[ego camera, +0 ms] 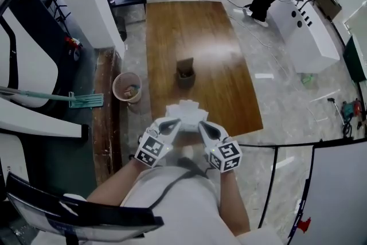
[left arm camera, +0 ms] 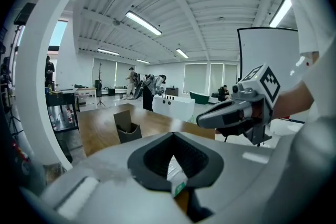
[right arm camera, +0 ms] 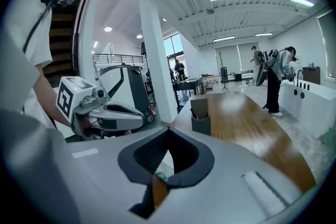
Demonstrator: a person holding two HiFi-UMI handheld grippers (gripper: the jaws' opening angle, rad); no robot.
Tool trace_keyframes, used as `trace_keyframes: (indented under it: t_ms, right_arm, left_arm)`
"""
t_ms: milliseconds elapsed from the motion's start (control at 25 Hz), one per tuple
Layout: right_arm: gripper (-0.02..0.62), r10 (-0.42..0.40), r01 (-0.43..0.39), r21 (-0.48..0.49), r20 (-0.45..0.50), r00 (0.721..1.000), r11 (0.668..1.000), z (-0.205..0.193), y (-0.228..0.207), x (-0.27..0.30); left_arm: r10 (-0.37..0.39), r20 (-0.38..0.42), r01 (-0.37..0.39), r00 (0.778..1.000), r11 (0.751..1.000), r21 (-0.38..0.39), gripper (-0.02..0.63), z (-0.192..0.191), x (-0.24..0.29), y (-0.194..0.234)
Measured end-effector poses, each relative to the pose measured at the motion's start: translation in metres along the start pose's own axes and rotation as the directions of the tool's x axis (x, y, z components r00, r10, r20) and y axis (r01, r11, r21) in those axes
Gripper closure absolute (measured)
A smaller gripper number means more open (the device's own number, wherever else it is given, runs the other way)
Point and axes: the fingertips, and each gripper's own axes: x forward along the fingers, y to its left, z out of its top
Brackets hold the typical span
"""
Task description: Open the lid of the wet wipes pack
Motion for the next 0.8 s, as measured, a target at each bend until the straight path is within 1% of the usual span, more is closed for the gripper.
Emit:
trace_keyframes:
  t_ms: [320, 800]
  right_arm:
    - [0.588, -0.048, 0.048, -0.001, 0.021, 0.999, 0.999, 0.003, -0.003, 0.0]
    - [0.588, -0.047, 0.047, -0.024, 0.002, 0.999, 0.999, 0.002, -0.004, 0.007]
  left_arm:
    - [-0.01, 0.002, 0.01, 1.0, 1.0, -0.001, 0.601, -0.002, -0.001, 0.006]
    - [-0.01, -0.001, 0.01, 1.0, 1.0, -0.001, 0.601, -0.002, 0.002, 0.013]
